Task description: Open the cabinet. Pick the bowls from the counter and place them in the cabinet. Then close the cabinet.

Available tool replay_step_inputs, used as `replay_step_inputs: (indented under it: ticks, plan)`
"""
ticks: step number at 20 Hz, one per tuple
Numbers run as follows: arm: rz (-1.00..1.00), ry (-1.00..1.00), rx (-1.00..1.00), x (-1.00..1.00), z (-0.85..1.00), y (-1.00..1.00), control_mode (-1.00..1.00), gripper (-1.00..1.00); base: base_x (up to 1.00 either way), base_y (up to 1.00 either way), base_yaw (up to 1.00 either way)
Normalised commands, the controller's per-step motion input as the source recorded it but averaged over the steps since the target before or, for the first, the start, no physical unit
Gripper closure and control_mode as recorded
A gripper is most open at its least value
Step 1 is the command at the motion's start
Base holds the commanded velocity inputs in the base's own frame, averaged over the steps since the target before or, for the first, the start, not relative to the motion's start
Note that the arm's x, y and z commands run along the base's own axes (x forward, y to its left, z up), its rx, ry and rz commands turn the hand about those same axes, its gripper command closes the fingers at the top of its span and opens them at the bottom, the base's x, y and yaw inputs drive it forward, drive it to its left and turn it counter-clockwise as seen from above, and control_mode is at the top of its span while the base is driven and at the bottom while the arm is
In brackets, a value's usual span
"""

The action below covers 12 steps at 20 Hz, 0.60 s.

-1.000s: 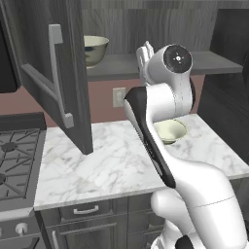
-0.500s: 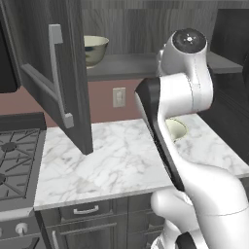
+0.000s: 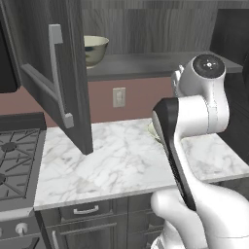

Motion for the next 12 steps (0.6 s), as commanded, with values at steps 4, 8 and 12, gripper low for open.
replay_step_inputs:
  ticks: [4, 8, 12]
  plan:
    - [-0.02, 0.0, -0.02, -0.03, -0.55, -0.11, -1.0, -1.0, 0.0, 0.0, 0.0]
    - [-0.09, -0.04, -0.05, 0.0, -0.53, -0.01, -1.0, -1.0, 0.0, 0.0, 0.0]
    - [-0.11, -0.07, -0.03, 0.0, -0.57, 0.0, -1.0, -1.0, 0.0, 0.0, 0.0]
